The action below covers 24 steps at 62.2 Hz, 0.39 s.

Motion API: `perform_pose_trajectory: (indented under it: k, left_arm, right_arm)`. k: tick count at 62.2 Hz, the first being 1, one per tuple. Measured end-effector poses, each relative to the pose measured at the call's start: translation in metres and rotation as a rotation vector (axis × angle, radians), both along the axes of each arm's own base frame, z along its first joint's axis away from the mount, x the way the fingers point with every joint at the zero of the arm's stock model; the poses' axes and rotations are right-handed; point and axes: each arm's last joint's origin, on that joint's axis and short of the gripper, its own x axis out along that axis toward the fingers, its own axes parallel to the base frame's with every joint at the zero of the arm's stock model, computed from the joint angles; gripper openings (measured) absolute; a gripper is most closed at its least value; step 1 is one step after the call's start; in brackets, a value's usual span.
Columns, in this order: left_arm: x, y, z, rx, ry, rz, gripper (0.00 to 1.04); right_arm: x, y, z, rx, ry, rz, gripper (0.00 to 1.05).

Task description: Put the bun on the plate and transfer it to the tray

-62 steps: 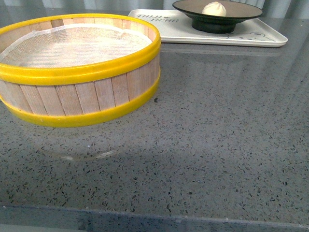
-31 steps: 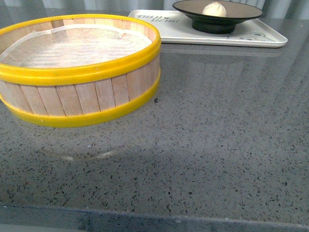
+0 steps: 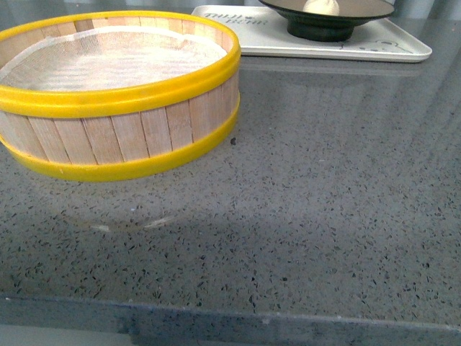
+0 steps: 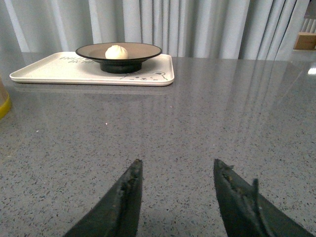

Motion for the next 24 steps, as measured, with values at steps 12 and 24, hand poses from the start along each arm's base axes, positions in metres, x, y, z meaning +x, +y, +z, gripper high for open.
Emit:
perform_pose_trajectory:
  k: [12, 24]
  left_arm:
    - [0.0000, 0.0000, 0.0000, 0.000, 0.000, 0.000, 0.98]
    - [0.0000, 0.0000, 0.0000, 0.000, 0.000, 0.000, 0.98]
  right_arm:
    - [0.0000, 0.0000, 0.0000, 0.002, 0.000, 0.000, 0.98]
    - [0.0000, 0.0000, 0.0000, 0.003, 0.000, 0.000, 0.96]
